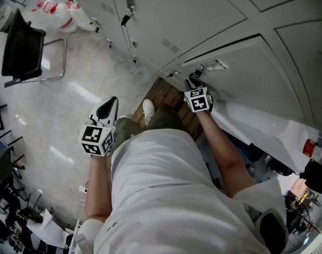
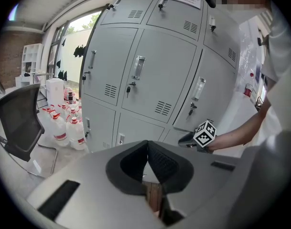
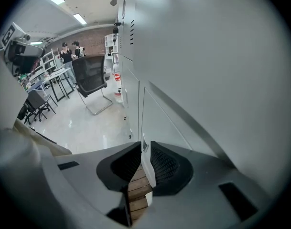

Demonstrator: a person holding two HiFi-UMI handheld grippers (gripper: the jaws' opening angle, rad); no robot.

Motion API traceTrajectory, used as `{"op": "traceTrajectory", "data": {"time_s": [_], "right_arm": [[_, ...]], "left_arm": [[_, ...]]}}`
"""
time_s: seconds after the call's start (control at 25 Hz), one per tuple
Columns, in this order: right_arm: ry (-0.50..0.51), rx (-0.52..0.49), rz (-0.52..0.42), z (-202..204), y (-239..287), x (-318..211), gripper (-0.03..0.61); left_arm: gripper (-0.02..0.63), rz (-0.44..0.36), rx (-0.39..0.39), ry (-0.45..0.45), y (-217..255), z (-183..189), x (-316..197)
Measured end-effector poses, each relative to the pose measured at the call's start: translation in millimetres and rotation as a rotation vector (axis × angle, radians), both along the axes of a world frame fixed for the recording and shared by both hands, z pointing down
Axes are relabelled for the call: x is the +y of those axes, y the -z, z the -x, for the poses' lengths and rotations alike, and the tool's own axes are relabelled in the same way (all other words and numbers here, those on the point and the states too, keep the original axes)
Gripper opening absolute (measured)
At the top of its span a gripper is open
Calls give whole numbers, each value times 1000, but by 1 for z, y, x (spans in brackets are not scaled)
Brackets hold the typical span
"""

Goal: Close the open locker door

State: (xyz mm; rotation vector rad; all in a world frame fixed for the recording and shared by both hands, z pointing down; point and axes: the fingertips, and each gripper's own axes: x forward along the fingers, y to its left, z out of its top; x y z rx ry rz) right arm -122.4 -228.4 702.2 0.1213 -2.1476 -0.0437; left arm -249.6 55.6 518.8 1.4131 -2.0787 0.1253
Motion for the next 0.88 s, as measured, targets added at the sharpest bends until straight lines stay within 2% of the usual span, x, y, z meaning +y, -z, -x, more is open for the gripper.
{"op": "traceTrajectory", "data": {"time_s": [0.48,0.88], "right_arm": [[-7,-12,32,5,1,12,84],[79,-114,90,39,33,78,71]], "left_arm": [[5,-11,-3,28,1,-6,10],[5,-39,-26,75,13,0,48]]}}
